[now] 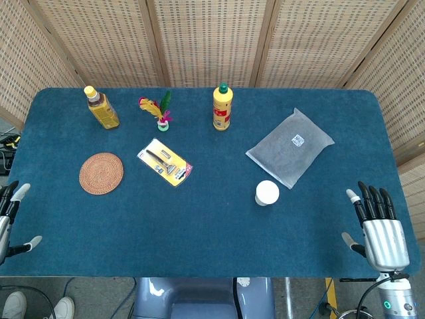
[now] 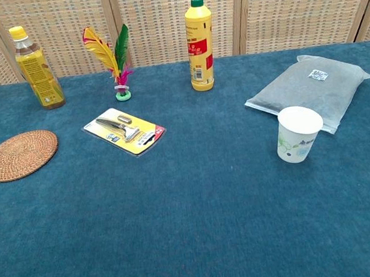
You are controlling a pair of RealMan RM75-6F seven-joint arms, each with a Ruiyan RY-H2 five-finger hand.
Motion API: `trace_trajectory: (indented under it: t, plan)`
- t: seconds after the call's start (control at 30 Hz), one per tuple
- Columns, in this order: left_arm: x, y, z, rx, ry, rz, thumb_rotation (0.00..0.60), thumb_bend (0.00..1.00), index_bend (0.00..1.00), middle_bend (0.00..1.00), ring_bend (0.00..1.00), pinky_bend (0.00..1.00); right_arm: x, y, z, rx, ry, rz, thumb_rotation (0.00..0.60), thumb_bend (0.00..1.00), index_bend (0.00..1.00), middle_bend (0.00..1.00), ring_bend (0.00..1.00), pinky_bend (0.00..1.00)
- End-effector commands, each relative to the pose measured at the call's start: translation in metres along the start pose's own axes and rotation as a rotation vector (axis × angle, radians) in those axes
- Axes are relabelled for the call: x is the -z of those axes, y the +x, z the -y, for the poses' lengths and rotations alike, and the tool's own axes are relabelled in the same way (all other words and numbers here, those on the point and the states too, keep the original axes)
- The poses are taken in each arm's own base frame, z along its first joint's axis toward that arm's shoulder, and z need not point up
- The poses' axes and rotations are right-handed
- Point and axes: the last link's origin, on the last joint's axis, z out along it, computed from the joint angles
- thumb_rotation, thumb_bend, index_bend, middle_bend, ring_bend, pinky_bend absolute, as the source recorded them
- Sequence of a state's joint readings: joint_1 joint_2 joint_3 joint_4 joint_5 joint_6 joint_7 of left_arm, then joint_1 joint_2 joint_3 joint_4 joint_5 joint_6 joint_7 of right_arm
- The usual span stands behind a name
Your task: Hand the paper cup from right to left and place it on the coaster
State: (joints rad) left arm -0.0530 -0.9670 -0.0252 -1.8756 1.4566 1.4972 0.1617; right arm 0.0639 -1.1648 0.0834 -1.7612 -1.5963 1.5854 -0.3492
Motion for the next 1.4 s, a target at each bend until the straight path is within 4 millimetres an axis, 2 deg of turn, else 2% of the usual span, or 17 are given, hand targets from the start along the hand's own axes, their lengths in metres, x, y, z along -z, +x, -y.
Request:
trace_trajectory:
  t: [0.03,0.27,0.57,0.63,0.9,1.1,1.27,1.4]
  plan:
    - [0.0,0.0,0.0,0.0,0.0,0.001,0.6,0.0,0.0,0.0,0.0,0.0,0.0,0.0,0.0,-0.001,0.0,0.001,0.6,0.0,0.12,0.0,0.0,0.0]
    - [-0.002,-0.001,0.0,-0.001,0.004,0.009,0.6,0.0,0.0,0.0,0.0,0.0,-0.008,-0.006,0.003,-0.054,0.03,0.061,0.6,0.0,0.12,0.0,0.0,0.0]
    - [-0.007,-0.005,0.0,-0.017,0.02,0.02,0.6,0.0,0.0,0.0,0.0,0.0,-0.055,-0.032,0.032,-0.096,0.249,0.245,0.6,0.0,0.12,0.0,0.0,0.0]
    - [-0.009,-0.007,-0.001,-0.026,0.024,0.026,0.6,0.0,0.0,0.0,0.0,0.0,-0.073,-0.038,0.041,-0.082,0.298,0.286,0.6,0.0,0.12,0.0,0.0,0.0]
    - [-0.014,-0.013,-0.001,-0.035,0.032,0.05,0.6,0.0,0.0,0.0,0.0,0.0,-0.115,-0.054,0.055,-0.076,0.3,0.364,0.6,0.0,0.12,0.0,0.0,0.0]
    - [-0.019,-0.017,-0.001,-0.043,0.038,0.07,0.6,0.0,0.0,0.0,0.0,0.0,-0.136,-0.068,0.067,-0.097,0.279,0.404,0.6,0.0,0.11,0.01,0.0,0.0]
    - [-0.021,-0.019,0.0,-0.043,0.041,0.08,0.6,0.0,0.0,0.0,0.0,0.0,-0.146,-0.086,0.081,-0.105,0.283,0.466,0.6,0.0,0.11,0.04,0.0,0.08]
    - [-0.022,-0.019,0.0,-0.041,0.042,0.085,0.6,0.0,0.0,0.0,0.0,0.0,-0.15,-0.093,0.089,-0.11,0.29,0.487,0.6,0.0,0.11,0.09,0.01,0.15]
